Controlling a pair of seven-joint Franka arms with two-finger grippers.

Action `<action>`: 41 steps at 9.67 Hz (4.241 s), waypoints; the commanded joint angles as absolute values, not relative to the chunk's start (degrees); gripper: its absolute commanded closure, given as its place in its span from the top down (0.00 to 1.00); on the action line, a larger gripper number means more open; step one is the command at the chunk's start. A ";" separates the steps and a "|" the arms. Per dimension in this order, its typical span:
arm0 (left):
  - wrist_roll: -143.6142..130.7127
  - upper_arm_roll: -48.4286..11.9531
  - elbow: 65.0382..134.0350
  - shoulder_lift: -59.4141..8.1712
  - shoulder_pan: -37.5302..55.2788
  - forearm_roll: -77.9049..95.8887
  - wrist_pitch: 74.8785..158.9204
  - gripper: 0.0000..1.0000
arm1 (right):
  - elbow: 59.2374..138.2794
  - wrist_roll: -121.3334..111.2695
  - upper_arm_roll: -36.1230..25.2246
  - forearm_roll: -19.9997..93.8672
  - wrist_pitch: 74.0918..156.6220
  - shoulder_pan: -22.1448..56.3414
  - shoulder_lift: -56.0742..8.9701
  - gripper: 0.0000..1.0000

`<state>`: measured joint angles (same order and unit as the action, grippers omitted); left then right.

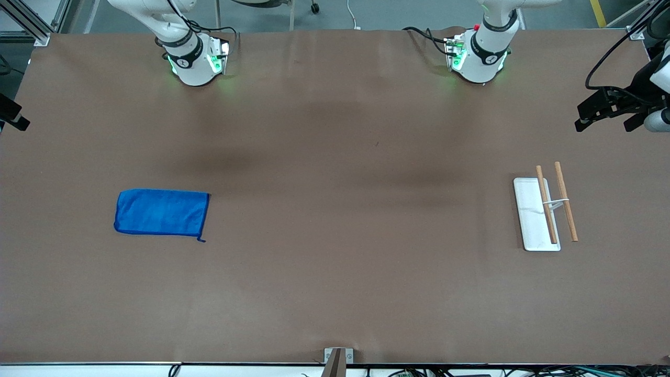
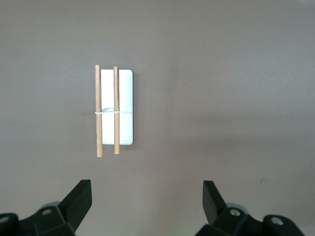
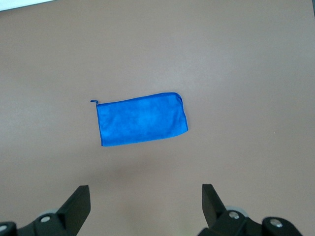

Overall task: Right arm passes towel to left arm to hang
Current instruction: 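Reach the right gripper down to the blue towel's edge, then grasp the blue towel edge with the right gripper and lift, then carry the towel toward the table middle with the right gripper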

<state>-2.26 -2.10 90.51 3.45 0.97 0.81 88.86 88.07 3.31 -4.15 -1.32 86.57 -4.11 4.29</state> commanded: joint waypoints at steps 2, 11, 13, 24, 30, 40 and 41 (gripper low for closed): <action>-1.76 -2.46 92.46 3.16 0.88 -0.44 89.82 0.99 | 87.80 3.69 -3.96 -1.49 85.61 -4.48 4.31 1.00; -1.49 -2.37 92.46 2.99 0.97 -0.44 89.82 0.99 | 105.51 -1.14 -3.60 -1.85 111.37 -2.72 -11.67 1.00; -1.49 -2.37 92.29 2.99 0.88 -0.35 89.82 0.99 | 113.78 -1.84 -3.60 -1.85 125.88 -2.46 -15.53 1.00; -1.49 -2.29 92.20 2.64 0.70 -0.35 89.91 0.99 | 124.98 -6.67 -3.52 -1.85 152.14 -3.16 -27.68 0.71; -1.49 -2.29 92.11 2.11 0.79 -0.44 90.09 0.99 | 123.67 -7.47 -3.43 -1.49 149.78 -3.25 -27.51 0.00; -1.49 -2.37 92.02 2.02 0.79 -0.35 89.74 0.99 | 110.40 -8.08 9.47 7.79 119.00 -2.90 -18.19 0.00; -2.28 -2.29 91.59 1.76 1.23 -0.18 89.82 0.99 | 109.69 -8.17 12.62 12.52 119.18 -2.99 -18.19 0.00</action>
